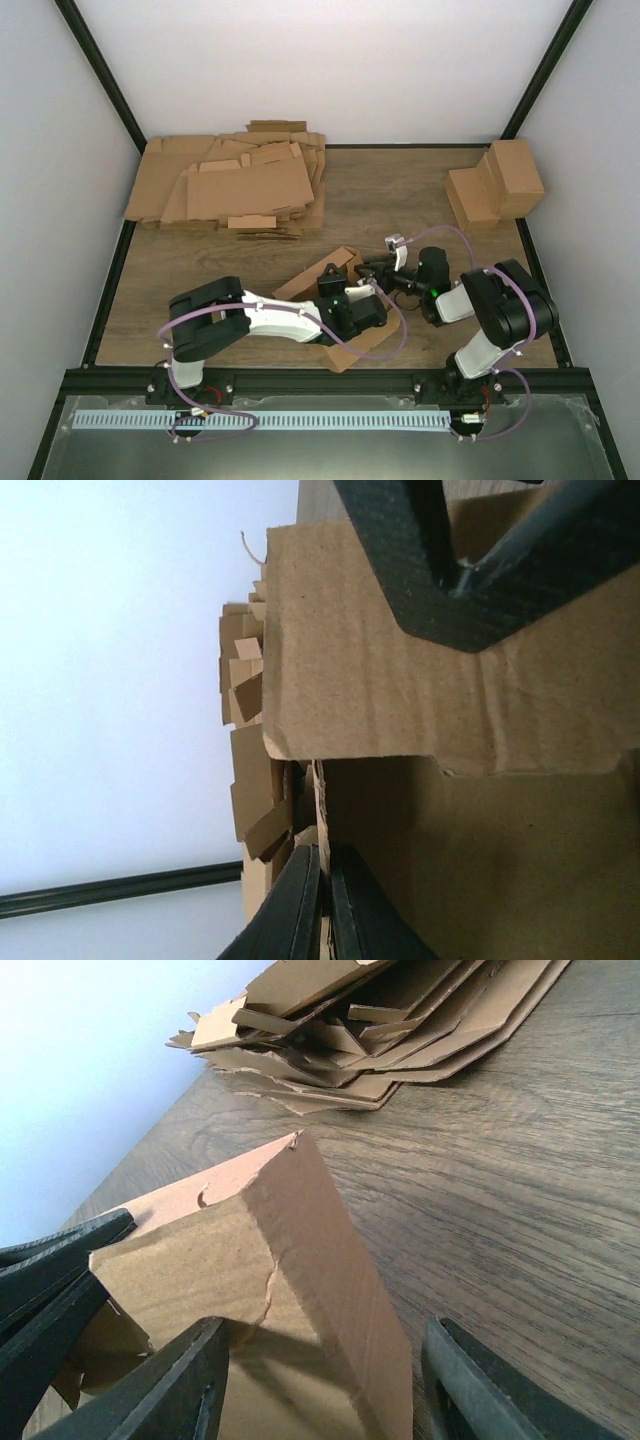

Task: Fold the paper box

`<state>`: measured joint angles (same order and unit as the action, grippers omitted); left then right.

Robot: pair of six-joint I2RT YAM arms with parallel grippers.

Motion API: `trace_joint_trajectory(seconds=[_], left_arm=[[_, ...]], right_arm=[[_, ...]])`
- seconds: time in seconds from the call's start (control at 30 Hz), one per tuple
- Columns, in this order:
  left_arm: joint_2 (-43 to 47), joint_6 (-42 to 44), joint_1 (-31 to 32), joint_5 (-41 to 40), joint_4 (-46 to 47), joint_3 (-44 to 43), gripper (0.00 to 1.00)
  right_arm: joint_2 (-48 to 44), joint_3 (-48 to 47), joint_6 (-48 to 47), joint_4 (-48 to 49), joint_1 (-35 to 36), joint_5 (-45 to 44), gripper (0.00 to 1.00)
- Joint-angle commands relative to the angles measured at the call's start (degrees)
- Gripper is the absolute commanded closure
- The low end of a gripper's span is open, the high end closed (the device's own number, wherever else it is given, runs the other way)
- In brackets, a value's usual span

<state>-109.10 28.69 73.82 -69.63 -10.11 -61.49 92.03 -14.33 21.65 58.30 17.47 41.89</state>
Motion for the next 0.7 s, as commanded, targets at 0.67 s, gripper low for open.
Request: trace_joint_trajectory(seconds=[0.67], left_arm=[[6.86, 18.13, -9.13, 6.88, 22.11, 7.43, 0.96]], right_arm=[[14.72, -19.01, -3.4, -0.99, 3.31, 1.1, 0.47]])
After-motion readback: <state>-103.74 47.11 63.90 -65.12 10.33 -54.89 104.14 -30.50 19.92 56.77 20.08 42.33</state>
